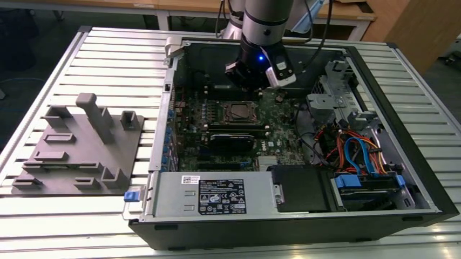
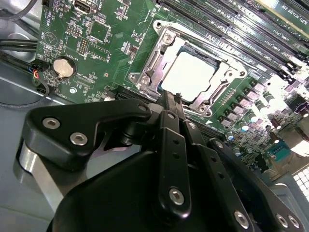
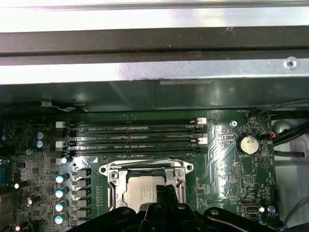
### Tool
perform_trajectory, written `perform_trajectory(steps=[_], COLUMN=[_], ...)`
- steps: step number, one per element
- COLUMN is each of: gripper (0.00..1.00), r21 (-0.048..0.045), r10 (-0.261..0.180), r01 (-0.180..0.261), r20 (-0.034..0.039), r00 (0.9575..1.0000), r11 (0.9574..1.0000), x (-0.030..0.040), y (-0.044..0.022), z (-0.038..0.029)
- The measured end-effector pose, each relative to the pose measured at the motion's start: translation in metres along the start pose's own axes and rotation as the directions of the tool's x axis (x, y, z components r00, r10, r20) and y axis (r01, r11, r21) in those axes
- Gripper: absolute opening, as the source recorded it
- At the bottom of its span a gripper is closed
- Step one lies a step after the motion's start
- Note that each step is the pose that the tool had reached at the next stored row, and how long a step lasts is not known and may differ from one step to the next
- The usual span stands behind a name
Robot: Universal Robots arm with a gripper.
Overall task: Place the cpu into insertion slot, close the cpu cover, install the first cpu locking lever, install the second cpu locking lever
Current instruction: 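Install the second cpu locking lever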
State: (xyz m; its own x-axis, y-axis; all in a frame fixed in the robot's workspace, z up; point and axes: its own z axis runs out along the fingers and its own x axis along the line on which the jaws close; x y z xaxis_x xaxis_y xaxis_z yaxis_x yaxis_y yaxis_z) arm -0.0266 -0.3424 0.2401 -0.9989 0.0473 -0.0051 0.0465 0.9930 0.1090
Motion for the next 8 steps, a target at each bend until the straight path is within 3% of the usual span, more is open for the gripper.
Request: perform_trajectory(steps=[8], gripper=[0.1], r21=[0.0], r10=[-0.006], r01=[0.006], r20=[-0.0007], r00=[1.0], r11=[1.0], x=[0.0], y=[0.0], z=[0.0])
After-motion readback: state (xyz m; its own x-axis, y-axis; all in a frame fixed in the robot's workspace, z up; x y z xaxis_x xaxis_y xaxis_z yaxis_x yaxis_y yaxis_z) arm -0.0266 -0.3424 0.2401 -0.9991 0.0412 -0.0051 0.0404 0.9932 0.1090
